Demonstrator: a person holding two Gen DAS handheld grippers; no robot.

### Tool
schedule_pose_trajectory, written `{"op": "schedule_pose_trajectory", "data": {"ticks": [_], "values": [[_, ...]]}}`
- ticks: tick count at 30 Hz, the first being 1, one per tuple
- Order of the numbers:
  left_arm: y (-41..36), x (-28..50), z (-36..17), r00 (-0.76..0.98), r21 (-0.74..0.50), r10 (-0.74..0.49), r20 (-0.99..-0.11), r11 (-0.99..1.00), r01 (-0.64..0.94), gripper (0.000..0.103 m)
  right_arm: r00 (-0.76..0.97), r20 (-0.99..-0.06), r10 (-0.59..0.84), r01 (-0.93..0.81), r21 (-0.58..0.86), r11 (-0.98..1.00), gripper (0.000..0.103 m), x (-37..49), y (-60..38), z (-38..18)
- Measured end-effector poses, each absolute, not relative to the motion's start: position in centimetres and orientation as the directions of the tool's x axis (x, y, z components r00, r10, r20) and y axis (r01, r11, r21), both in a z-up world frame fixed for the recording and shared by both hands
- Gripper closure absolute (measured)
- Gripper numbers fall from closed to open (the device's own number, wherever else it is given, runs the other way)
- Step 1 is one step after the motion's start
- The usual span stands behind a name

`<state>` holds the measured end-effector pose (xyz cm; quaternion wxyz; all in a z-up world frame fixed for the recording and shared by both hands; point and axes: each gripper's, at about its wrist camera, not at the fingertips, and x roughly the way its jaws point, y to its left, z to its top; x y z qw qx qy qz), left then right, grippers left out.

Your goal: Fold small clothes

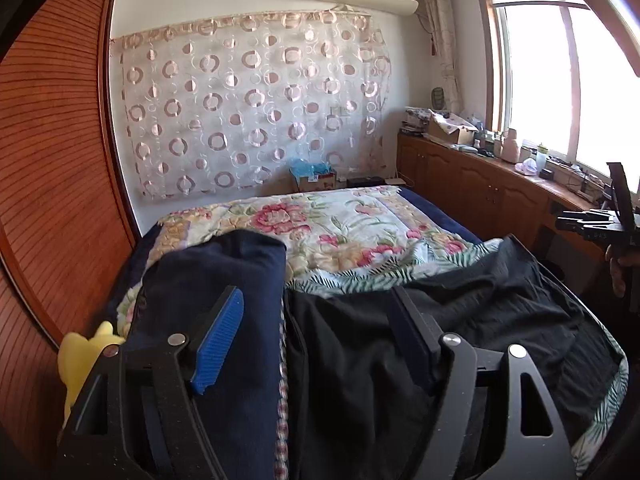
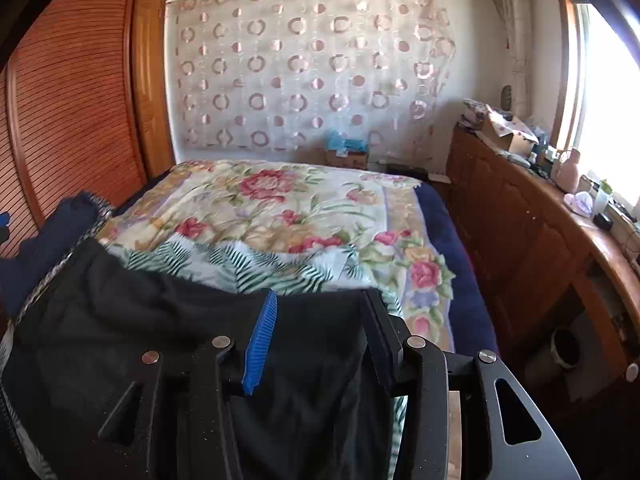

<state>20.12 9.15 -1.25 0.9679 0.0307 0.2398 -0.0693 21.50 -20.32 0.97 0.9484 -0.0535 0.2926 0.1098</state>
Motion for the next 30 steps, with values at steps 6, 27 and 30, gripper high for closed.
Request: {"op": "schedule_pose_trajectory", "data": {"ticks": [6, 27, 30], "values": [[9.7, 16.8, -5.5, 0.82, -0.001, -0.115, -0.561, 0.99, 0.139, 0.027, 0.757, -0.618, 0.213, -0.272, -0.002, 0.962, 0.057, 17.2, -22.4, -2.0], [6.5, 13.6, -12.8, 0.665, -0.009, -0.153, -0.731, 0.977, 0.215, 0.027, 0.634, -0.749, 0.193, -0.211, 0.073, 0.975, 0.057, 15.5, -30.4, -6.4], [6.7, 13.6, -13.3, 0.65, -0.016, -0.151, -0.744, 0.978, 0.209, 0.027, 0.631, -0.752, 0.188, -0.215, 0.063, 0.975, 0.057, 16.0, -29.7, -6.8]]}}
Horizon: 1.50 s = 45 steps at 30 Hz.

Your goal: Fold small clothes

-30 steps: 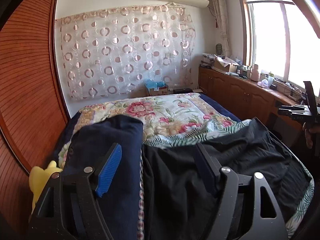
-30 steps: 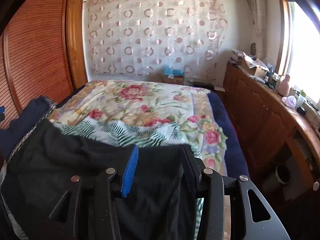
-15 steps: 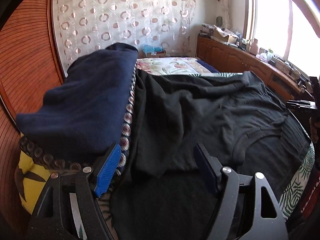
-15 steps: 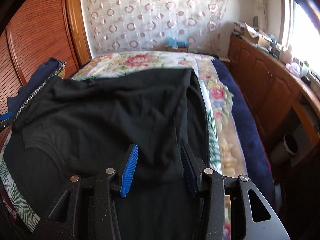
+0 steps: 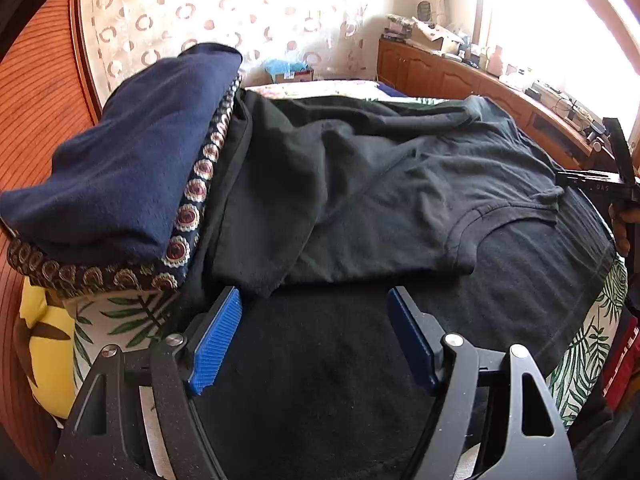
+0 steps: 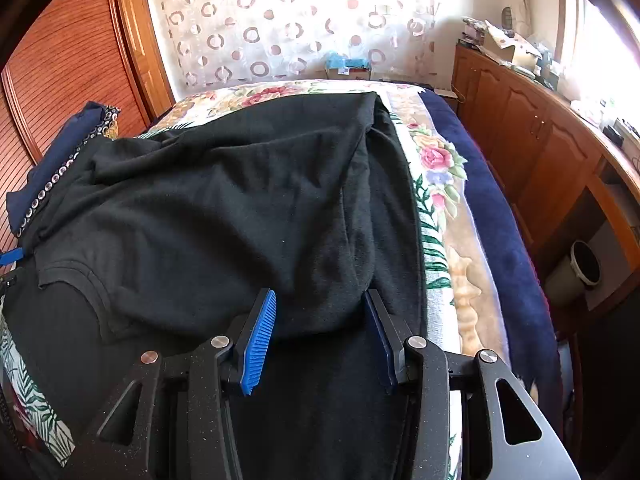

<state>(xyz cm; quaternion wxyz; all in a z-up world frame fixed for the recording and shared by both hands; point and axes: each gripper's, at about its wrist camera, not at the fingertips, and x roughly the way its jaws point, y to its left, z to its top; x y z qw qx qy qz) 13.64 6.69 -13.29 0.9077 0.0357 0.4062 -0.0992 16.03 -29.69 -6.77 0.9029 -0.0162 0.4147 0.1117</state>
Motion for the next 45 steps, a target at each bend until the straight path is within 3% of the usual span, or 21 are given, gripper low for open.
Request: {"op": "schedule_pose_trajectory", "data": {"ticks": [8, 13, 22, 28, 34, 35, 36, 38, 41, 42, 45], "values": [[7.4, 12.7, -13.0, 0.662, -0.058, -0.166, -0.731, 0.982, 0.182, 0.027, 0.664, -0.736, 0.136, -0.207, -0.006, 0.978, 0.057, 15.0, -27.4, -7.5], [7.9, 12.3, -12.9, 0.666, -0.087, -0.172, -0.726, 0.984, 0.158, 0.04, 0.664, -0.735, 0.136, -0.208, -0.007, 0.978, 0.056, 15.0, -27.1, -7.6], [9.4, 14.0, -13.2, 0.67, -0.129, -0.146, -0.728, 0.989, 0.075, 0.04, 0.666, -0.735, 0.13, -0.21, -0.017, 0.978, 0.056, 15.0, -26.9, -7.6], [9.7, 15.3, -13.1, 0.673, -0.142, -0.131, -0.728, 0.989, 0.038, 0.061, 0.666, -0.735, 0.13, -0.21, -0.017, 0.978, 0.056, 15.0, -26.9, -7.6], [9.9, 15.7, -13.3, 0.678, -0.155, -0.131, -0.723, 0.988, 0.026, 0.064, 0.666, -0.734, 0.131, -0.21, -0.017, 0.977, 0.056, 15.0, -26.9, -7.6], [9.8, 15.7, -13.2, 0.684, -0.148, -0.131, -0.718, 0.988, 0.034, 0.084, 0.666, -0.734, 0.131, -0.211, -0.017, 0.977, 0.056, 15.0, -26.9, -7.6], [9.6, 15.7, -13.2, 0.689, -0.136, -0.127, -0.713, 0.99, 0.041, 0.094, 0.666, -0.734, 0.13, -0.21, -0.018, 0.977, 0.056, 15.0, -26.9, -7.6], [9.4, 15.5, -12.9, 0.708, -0.125, -0.125, -0.695, 0.991, 0.052, 0.095, 0.666, -0.734, 0.132, -0.203, -0.009, 0.979, 0.056, 15.0, -27.1, -7.5], [9.3, 15.0, -12.0, 0.735, -0.137, -0.138, -0.664, 0.989, 0.063, 0.097, 0.671, -0.728, 0.14, -0.198, 0.006, 0.98, 0.079, 15.1, -27.2, -7.4], [9.2, 14.8, -11.6, 0.744, -0.141, -0.144, -0.653, 0.988, 0.067, 0.097, 0.675, -0.723, 0.147, -0.2, 0.013, 0.98, 0.092, 15.1, -27.2, -7.3], [9.2, 14.3, -10.3, 0.769, -0.151, -0.154, -0.621, 0.986, 0.076, 0.098, 0.697, -0.691, 0.189, -0.226, 0.038, 0.973, 0.095, 14.7, -27.2, -6.4]]}}
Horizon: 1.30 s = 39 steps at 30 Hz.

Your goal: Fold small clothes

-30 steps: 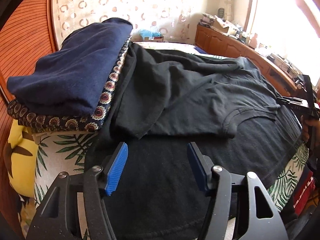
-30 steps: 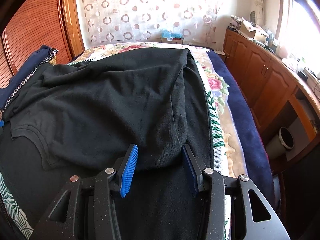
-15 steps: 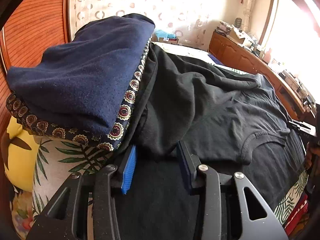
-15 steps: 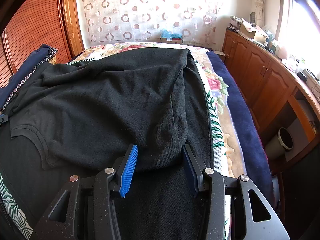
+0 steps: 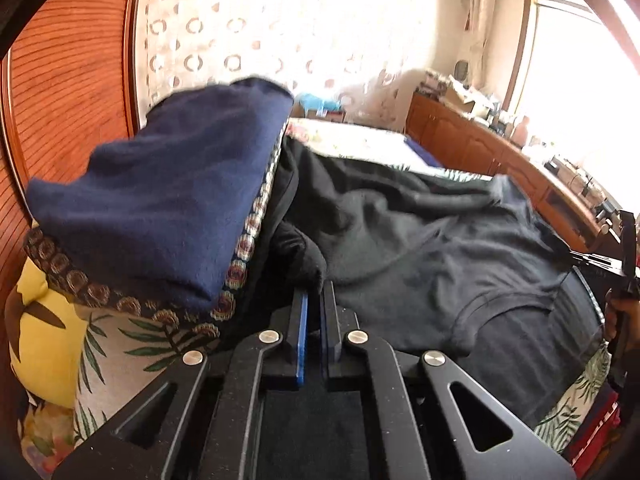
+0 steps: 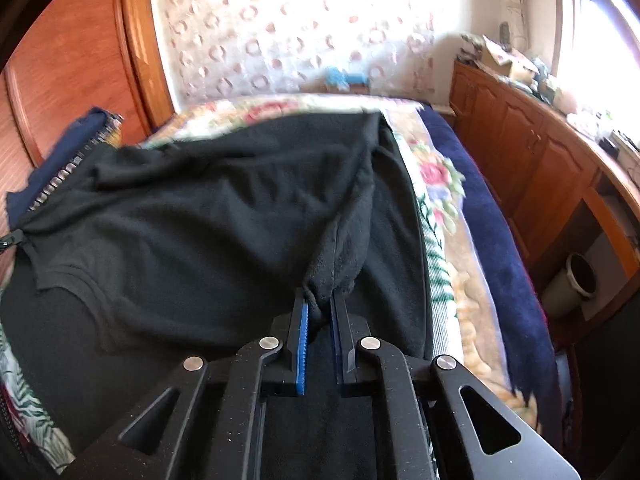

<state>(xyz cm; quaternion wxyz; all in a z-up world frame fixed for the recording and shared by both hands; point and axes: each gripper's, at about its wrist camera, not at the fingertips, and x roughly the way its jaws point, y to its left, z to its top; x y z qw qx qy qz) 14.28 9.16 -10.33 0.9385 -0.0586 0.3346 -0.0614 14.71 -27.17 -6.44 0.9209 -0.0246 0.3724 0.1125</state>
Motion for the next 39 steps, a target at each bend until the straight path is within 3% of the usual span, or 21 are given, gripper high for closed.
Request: {"op": "schedule_pose_trajectory", "data": {"ticks": [8, 17, 24, 28, 34, 39], "values": [[9.1, 11.3, -6.5, 0.83, -0.175, -0.183, -0.527, 0.979, 0.105, 0.098, 0.8, -0.556, 0.226, -0.245, 0.041, 0.969, 0.095, 11.2, -28.4, -1.4], [9.8, 6.7, -6.4, 0.834, -0.168, -0.175, -0.523, 0.981, 0.1, 0.098, 0.825, -0.494, 0.273, -0.258, 0.101, 0.961, 0.095, 6.0, -31.2, 1.4], [10.2, 6.1, -10.2, 0.777, -0.161, -0.165, -0.608, 0.983, 0.083, 0.098, 0.787, -0.563, 0.252, -0.243, 0.093, 0.966, 0.095, 4.2, -31.6, -2.1], [10.3, 5.8, -12.0, 0.739, -0.153, -0.164, -0.654, 0.985, 0.083, 0.098, 0.728, -0.627, 0.277, -0.223, 0.166, 0.961, 0.095, 4.8, -32.0, -5.2], [9.7, 5.4, -12.1, 0.729, -0.13, -0.148, -0.668, 0.988, 0.081, 0.097, 0.702, -0.652, 0.287, -0.205, 0.202, 0.958, 0.095, 5.8, -32.5, -6.3], [9.8, 5.1, -11.8, 0.739, -0.116, -0.13, -0.66, 0.991, 0.07, 0.088, 0.715, -0.65, 0.257, -0.205, 0.157, 0.966, 0.091, 4.7, -31.7, -4.9]]}}
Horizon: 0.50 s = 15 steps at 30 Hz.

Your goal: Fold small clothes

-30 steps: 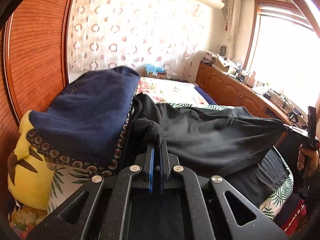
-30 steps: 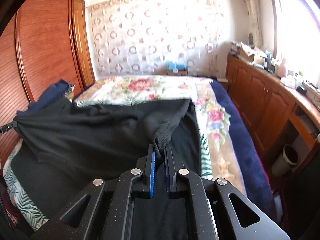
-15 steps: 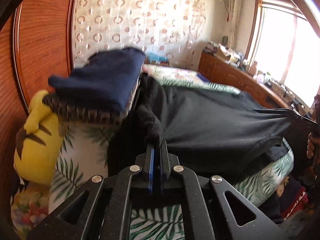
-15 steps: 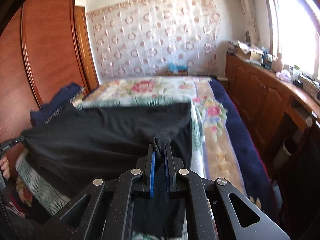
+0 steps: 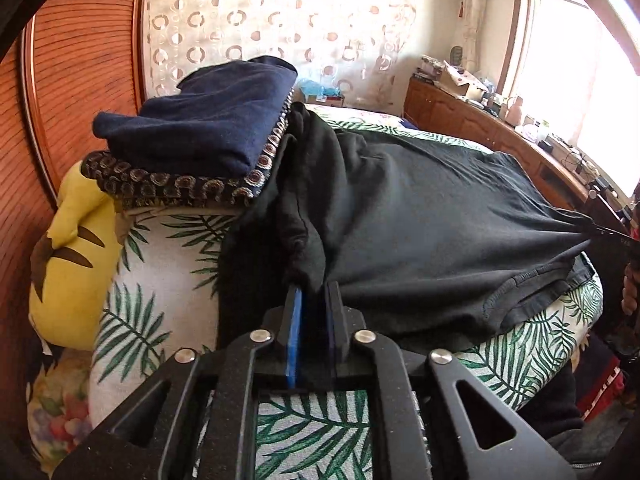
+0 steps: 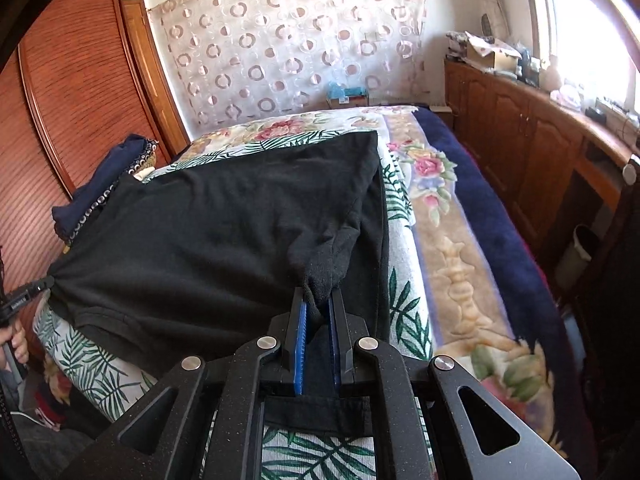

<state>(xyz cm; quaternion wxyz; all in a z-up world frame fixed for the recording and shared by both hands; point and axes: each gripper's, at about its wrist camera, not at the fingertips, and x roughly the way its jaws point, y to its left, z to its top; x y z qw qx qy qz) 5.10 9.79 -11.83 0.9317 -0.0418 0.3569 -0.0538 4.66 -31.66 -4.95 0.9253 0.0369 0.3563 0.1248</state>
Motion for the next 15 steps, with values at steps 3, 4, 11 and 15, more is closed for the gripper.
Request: {"op": "schedule_pose_trajectory", "data": {"ticks": [3, 4, 11, 15], "values": [[10.1, 4.8, -11.4, 0.754, -0.111, -0.114, -0.647, 0.992, 0.055, 0.076, 0.731, -0.644, 0.225, -0.198, 0.116, 0.973, 0.089, 4.0, -31.2, -4.4], [10.3, 4.7, -11.3, 0.761, -0.103, -0.101, -0.641, 0.994, 0.045, 0.068, 0.736, -0.641, 0.216, -0.196, 0.104, 0.975, 0.088, 3.9, -31.0, -4.3], [11.2, 5.0, -11.4, 0.761, -0.087, -0.066, -0.646, 0.996, 0.013, 0.051, 0.778, -0.601, 0.186, -0.187, 0.062, 0.981, 0.066, 3.2, -30.0, -4.0], [11.4, 5.4, -12.0, 0.751, -0.106, -0.081, -0.656, 0.994, 0.015, 0.031, 0.778, -0.594, 0.204, -0.222, 0.044, 0.974, 0.062, 2.8, -28.7, -4.0]]}}
